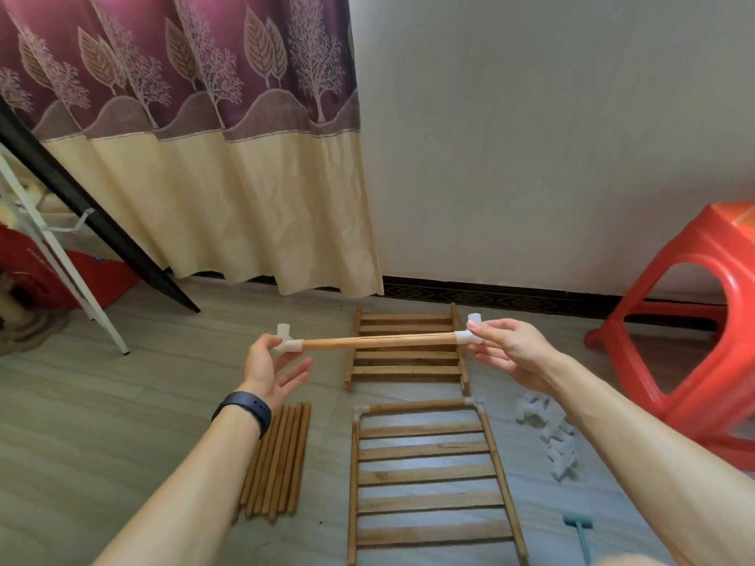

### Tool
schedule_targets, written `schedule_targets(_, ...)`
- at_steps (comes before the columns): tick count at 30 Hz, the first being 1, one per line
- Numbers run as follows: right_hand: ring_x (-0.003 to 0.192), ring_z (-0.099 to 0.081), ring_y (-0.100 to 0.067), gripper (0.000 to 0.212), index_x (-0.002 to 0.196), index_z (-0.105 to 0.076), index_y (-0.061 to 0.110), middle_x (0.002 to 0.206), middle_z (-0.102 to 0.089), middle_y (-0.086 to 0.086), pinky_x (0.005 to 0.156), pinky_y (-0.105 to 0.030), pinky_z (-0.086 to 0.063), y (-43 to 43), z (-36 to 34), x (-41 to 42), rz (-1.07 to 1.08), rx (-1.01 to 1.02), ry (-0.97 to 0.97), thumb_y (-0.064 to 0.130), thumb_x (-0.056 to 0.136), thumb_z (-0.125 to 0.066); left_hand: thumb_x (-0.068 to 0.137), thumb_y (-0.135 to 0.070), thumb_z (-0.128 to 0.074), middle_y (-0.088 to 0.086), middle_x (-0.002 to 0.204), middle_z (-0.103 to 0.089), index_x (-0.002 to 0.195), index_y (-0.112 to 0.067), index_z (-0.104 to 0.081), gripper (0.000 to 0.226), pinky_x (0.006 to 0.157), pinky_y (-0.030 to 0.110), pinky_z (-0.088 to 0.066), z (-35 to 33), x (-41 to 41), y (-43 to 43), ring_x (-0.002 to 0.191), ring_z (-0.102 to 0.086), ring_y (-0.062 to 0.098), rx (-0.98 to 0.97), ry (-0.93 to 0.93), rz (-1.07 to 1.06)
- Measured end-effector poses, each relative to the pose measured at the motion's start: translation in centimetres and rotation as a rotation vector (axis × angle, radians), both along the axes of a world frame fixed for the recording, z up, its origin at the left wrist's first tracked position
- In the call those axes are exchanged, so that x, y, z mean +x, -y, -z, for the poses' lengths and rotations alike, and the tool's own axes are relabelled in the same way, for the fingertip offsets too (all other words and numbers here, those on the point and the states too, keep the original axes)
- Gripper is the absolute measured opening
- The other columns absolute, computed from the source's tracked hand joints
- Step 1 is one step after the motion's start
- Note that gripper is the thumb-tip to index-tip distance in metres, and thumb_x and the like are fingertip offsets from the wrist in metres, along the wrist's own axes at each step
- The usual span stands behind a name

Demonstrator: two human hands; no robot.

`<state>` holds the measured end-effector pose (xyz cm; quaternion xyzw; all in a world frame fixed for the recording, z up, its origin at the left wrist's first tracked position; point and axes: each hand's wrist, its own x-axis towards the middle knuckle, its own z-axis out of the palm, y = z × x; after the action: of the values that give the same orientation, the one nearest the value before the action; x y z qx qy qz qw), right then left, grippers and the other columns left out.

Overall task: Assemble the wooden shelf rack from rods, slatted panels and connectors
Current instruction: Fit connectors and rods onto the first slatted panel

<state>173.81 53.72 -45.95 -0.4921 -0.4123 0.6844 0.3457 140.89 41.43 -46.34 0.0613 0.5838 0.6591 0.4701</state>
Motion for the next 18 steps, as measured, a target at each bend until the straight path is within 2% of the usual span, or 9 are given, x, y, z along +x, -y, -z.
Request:
schedule_targets(2, 0.099, -0.073, -0.029, 0.04, 0.112, -0.058, 0.007, 0.103, -0.075, -0.018, 0.085, -0.035, -0.059, 0.8, 2.4, 1.5, -0.016, -0.028, 0.063, 0.021, 0.082, -0.08, 0.101, -0.026, -0.047, 0.014, 0.111, -0.063, 0.129, -0.017, -0.048, 0.03, 0.097, 0.048, -0.051, 2.6, 1.5, 0.2, 0.099, -0.066, 0.034, -0.066, 0.017, -0.002)
schedule_targets(5, 0.092, -0.075, -0.027, 0.043, 0.115, -0.059, 0.005, 0.097, -0.077, -0.015, 0.075, -0.032, -0.06, 3.1, 8.7, 4.6, -0.003, -0.133, 0.148, 0.023, 0.082, -0.08, 0.106, -0.031, -0.043, 0.019, 0.131, -0.055, 0.143, -0.014, -0.043, 0.041, 0.102, 0.049, -0.048, 9.0, 4.4, 1.9, 0.114, -0.06, 0.036, -0.21, 0.089, -0.002)
schedule_targets(7, 0.082, -0.073, -0.026, 0.033, 0.114, -0.061, 0.003, 0.094, -0.076, -0.015, 0.069, -0.029, -0.059, 5.3, 13.6, 6.6, 0.044, -0.249, 0.154, 0.022, 0.089, -0.073, 0.107, -0.027, -0.042, 0.022, 0.136, -0.052, 0.147, -0.01, -0.04, 0.044, 0.104, 0.05, -0.046, 13.9, 6.5, 4.1, 0.121, -0.057, 0.037, -0.321, 0.148, -0.007)
schedule_targets(9, 0.076, -0.065, -0.025, 0.015, 0.106, -0.062, 0.002, 0.084, -0.074, -0.017, 0.068, -0.029, -0.055, 7.9, 18.0, 8.2, 0.127, -0.371, 0.163, 0.014, 0.097, -0.062, 0.107, -0.027, -0.043, 0.021, 0.119, -0.06, 0.145, -0.003, -0.041, 0.045, 0.104, 0.048, -0.046, 18.4, 8.4, 6.7, 0.111, -0.06, 0.035, -0.426, 0.187, 0.019)
schedule_targets(11, 0.075, -0.061, -0.027, 0.012, 0.105, -0.061, -0.001, 0.087, -0.07, -0.022, 0.07, -0.032, -0.05, 10.5, 21.6, 9.6, 0.176, -0.454, 0.249, 0.007, 0.099, -0.055, 0.107, -0.028, -0.043, 0.016, 0.102, -0.062, 0.142, 0.001, -0.044, 0.045, 0.099, 0.047, -0.047, 22.3, 9.9, 9.2, 0.097, -0.062, 0.032, -0.527, 0.206, 0.036)
schedule_targets(13, 0.076, -0.061, -0.03, 0.019, 0.109, -0.062, -0.009, 0.095, -0.068, -0.029, 0.07, -0.034, -0.048, 12.7, 24.7, 11.0, 0.139, -0.501, 0.363, 0.004, 0.098, -0.055, 0.107, -0.025, -0.043, 0.018, 0.107, -0.061, 0.139, -0.002, -0.046, 0.04, 0.094, 0.046, -0.048, 24.9, 11.1, 11.3, 0.098, -0.061, 0.033, -0.598, 0.208, 0.041)
schedule_targets(14, 0.077, -0.06, -0.032, 0.021, 0.109, -0.063, -0.012, 0.094, -0.067, -0.03, 0.069, -0.035, -0.047, 13.7, 25.8, 11.6, 0.099, -0.516, 0.424, 0.004, 0.097, -0.056, 0.108, -0.024, -0.042, 0.018, 0.108, -0.059, 0.136, -0.005, -0.048, 0.034, 0.089, 0.044, -0.049, 26.0, 11.5, 12.0, 0.098, -0.06, 0.033, -0.634, 0.194, 0.045)
schedule_targets(16, 0.076, -0.055, -0.034, 0.023, 0.107, -0.063, -0.014, 0.083, -0.064, -0.025, 0.065, -0.036, -0.043, 15.0, 27.6, 12.5, 0.012, -0.535, 0.54, 0.005, 0.096, -0.058, 0.108, -0.021, -0.04, 0.015, 0.094, -0.06, 0.123, -0.009, -0.053, 0.023, 0.071, 0.037, -0.05, 27.3, 12.0, 12.9, 0.081, -0.06, 0.028, -0.715, 0.109, 0.084)
schedule_targets(18, 0.074, -0.059, -0.032, 0.017, 0.107, -0.069, -0.003, 0.082, -0.07, -0.02, 0.061, -0.035, -0.046, 15.4, 28.4, 12.7, -0.059, -0.505, 0.615, 0.006, 0.095, -0.061, 0.106, -0.019, -0.041, 0.016, 0.078, -0.06, 0.105, -0.005, -0.059, 0.022, 0.06, 0.033, -0.045, 28.7, 12.0, 13.4, 0.065, -0.055, 0.025, -0.81, -0.03, 0.16)
